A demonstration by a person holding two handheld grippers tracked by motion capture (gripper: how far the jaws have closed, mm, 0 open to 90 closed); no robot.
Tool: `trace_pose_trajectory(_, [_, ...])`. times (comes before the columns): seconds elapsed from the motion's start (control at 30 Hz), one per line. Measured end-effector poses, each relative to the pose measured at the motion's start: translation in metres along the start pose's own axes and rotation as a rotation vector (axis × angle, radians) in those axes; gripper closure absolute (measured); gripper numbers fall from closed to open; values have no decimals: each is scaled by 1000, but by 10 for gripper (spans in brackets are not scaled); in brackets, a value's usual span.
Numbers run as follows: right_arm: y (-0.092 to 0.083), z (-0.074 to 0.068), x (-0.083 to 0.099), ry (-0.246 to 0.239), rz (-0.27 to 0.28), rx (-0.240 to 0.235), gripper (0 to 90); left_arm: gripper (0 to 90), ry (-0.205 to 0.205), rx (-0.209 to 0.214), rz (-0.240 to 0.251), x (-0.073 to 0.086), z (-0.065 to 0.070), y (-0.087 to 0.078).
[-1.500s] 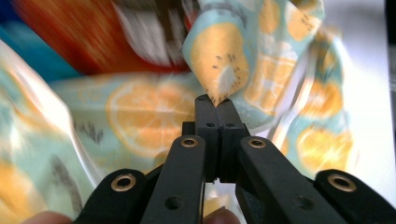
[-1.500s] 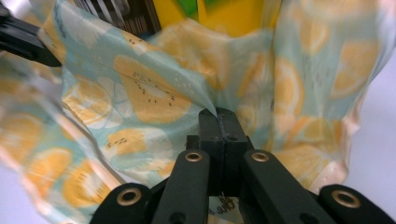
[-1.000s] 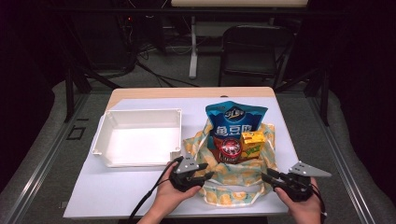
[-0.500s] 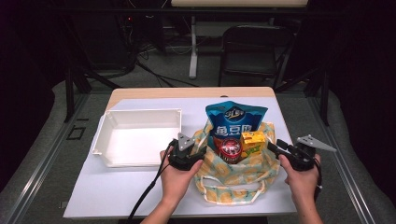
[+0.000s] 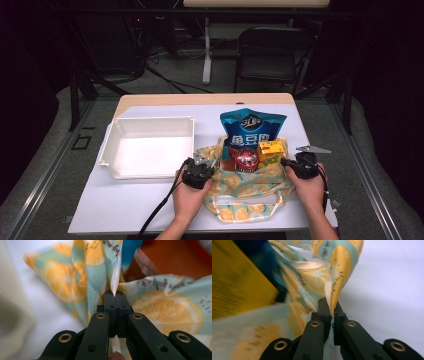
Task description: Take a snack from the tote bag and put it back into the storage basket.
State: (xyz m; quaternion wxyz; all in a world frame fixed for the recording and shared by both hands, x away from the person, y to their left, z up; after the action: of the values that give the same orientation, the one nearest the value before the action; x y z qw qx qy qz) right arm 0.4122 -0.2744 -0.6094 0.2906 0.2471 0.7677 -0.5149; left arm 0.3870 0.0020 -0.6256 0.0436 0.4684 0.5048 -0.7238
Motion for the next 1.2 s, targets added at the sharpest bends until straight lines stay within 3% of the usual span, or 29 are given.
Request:
trace_pose_trajectory(0.07, [6,6,8,-6,-31,32,900,896,7,5,-13,0,0,-1])
trace_pose_trajectory(0.17, [5,7,10,4,-31,25,900,878,10,-6,2,0,0,-3])
trace_pose_trajectory(0.2, [3,6,10,1,-30,25,887,825,4,-5,14,-1,1,-7])
trace_pose_trajectory(0.3, [-15,1,4,-8,64,3,674,678,10,-27,84,-8,2,-26])
trace_pose_trajectory(0.37, [-34,-3,-2,14,149,-15,641,642,10,-14,127,-13,5,-39])
trace_pose_trajectory(0.47, [-64,-10,-8,-27,227,-13,587,608,23,-30,192,-22,9,-55])
trace_pose_trajectory(0.53, [-79,-17,-12,-48,284,-13,573,586,27,-22,238,-30,14,-64])
trace_pose_trajectory(0.6, [-90,-26,-13,-58,329,-41,567,578,62,-4,271,-37,21,-69])
trace_pose_trajectory(0.7, [-88,-45,-1,-51,271,-187,490,544,74,49,272,-42,29,-67])
trace_pose_trajectory(0.8, [-77,-54,9,-85,237,-200,444,474,74,83,222,-41,31,-55])
trace_pose_trajectory(0.9, [-68,-57,13,-67,194,-233,554,422,40,104,153,-33,27,-39])
trace_pose_trajectory(0.93, [-65,-57,16,-85,174,-224,618,413,19,119,136,-30,26,-36])
trace_pose_trajectory(1.0, [-60,-58,22,-94,147,-210,762,474,-14,130,144,-26,25,-33])
trace_pose_trajectory(1.07, [-59,-57,27,-124,117,-182,880,687,-15,164,156,-23,26,-34])
trace_pose_trajectory(1.1, [-59,-56,29,-144,97,-169,900,768,-10,190,156,-23,28,-35])
trace_pose_trajectory(1.2, [-57,-54,33,-141,74,-167,900,900,29,183,151,-23,28,-38])
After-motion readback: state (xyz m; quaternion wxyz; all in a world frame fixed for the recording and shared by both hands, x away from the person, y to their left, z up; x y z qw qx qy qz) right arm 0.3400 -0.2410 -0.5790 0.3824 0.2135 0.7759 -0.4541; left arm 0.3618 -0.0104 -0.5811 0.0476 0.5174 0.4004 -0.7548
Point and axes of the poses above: each handheld gripper's, and its own axes: y roughly forward along the jaws, x roughly out of its underside, z roughly to its right, the point moved 9 cm from there along y, roughly forward along the jaws, and after that the axes turned 8 degrees about y, right-handed, at the moved point
